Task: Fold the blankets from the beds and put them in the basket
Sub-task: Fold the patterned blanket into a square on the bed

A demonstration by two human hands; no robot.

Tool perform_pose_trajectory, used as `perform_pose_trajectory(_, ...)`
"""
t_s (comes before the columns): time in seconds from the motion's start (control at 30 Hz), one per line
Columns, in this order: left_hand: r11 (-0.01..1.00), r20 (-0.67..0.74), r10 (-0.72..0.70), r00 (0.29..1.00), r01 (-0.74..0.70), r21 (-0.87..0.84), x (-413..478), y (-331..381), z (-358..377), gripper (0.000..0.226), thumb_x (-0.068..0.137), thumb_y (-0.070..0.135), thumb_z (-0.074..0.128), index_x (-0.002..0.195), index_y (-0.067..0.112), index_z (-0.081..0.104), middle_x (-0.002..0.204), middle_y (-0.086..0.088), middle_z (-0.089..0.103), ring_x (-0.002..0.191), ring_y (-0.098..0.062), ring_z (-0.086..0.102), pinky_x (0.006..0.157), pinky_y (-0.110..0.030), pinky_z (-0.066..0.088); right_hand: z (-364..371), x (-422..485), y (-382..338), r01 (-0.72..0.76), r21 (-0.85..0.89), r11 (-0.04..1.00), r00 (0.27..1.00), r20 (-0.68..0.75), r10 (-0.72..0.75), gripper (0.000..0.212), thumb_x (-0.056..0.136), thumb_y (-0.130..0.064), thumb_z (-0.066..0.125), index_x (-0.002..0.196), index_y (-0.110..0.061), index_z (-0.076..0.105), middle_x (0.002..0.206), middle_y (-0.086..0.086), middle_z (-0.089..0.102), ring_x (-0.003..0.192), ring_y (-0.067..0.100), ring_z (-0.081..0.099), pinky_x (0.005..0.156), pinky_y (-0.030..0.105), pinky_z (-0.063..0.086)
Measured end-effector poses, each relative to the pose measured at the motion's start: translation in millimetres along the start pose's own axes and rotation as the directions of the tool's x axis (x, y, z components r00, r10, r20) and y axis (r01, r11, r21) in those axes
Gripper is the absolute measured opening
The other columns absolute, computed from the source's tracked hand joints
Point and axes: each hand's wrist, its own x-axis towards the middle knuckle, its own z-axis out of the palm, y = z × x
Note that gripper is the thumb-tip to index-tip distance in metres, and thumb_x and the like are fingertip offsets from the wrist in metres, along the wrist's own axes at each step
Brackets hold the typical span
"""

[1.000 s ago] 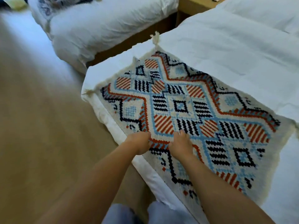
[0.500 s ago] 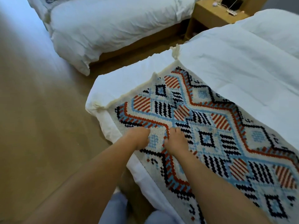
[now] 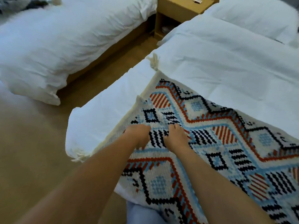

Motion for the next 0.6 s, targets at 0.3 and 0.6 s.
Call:
perform_pose_trajectory(0.3,1.000,-0.004,-0.010,1.000,0.010,0.000,132,-58,-75,0.043,0.096,0.034,0.036,0.136,0.017,0.037,0.138,-0.008,0.045,0.122,-0.027,0.047,0.099,-0.040,0.041,-51,107,10,-0.115,0.102,0.988,0.993,-0.014,0.117,0.045,0.091,-0.017,0.041,0.134,-0.010,0.032,0.138,0.013,0.033,0.123,0.031,0.033,0.100,0.040,0.035)
perform_pose_trajectory(0.6,0.991,-0.061,-0.027,0.998,0.019,-0.131,291,-73,-113,0.043,0.094,0.037,0.041,0.130,0.014,0.040,0.126,-0.014,0.048,0.112,-0.032,0.050,0.087,-0.040,0.043,-95,236,62,-0.268,0.103,0.958,0.961,-0.040,0.273,0.038,0.094,-0.014,0.042,0.130,-0.007,0.039,0.134,0.017,0.040,0.118,0.034,0.040,0.094,0.039,0.039)
